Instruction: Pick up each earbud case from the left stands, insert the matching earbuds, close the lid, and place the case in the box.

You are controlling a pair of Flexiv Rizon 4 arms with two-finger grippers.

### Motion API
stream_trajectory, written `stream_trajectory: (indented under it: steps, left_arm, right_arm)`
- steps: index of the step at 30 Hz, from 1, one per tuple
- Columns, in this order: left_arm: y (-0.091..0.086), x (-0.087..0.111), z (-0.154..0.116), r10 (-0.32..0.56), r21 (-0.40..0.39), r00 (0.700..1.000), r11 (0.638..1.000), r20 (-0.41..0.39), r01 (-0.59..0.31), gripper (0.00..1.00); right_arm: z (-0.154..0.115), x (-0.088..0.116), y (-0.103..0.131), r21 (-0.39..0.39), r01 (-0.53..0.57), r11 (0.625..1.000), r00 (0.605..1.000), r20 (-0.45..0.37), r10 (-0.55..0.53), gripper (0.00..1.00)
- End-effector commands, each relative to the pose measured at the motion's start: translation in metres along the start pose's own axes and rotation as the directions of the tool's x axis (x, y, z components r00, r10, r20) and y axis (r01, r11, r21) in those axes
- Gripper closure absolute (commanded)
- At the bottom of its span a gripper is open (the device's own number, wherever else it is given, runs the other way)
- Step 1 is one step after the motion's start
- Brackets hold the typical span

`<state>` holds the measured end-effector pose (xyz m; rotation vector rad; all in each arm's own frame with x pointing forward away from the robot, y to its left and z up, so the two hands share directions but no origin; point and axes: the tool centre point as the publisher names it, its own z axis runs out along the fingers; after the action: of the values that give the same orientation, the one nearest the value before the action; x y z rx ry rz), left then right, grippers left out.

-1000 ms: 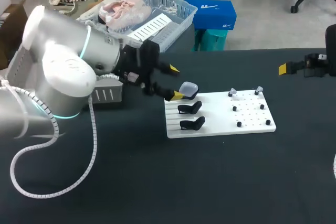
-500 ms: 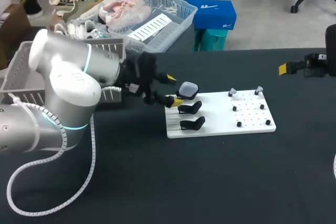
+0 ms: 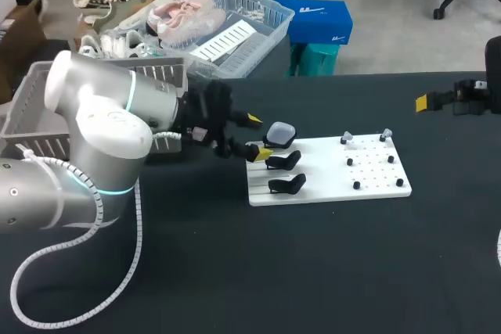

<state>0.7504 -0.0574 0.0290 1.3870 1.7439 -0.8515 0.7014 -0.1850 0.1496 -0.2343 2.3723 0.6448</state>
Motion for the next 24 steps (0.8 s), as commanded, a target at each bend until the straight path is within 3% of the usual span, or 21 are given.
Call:
stream_trajectory:
  steps: [1, 14, 24]
  left_arm:
    - [0.009, 0.001, 0.004, 0.020, 0.029, 1.000, 0.999, -0.005, -0.020, 0.00]
    - [0.029, -0.001, 0.007, 0.071, 0.089, 0.997, 0.994, -0.004, -0.070, 0.07]
    - [0.022, -0.003, 0.012, 0.050, 0.092, 0.999, 0.994, 0.013, -0.051, 0.06]
  right_arm:
    - [0.000, 0.000, -0.001, -0.001, 0.001, 1.000, 1.000, 0.000, -0.001, 0.00]
    - [0.000, 0.000, -0.001, -0.001, 0.001, 1.000, 1.000, 0.000, -0.001, 0.00]
    - [0.000, 0.000, -0.001, -0.001, 0.001, 1.000, 1.000, 0.000, -0.001, 0.00]
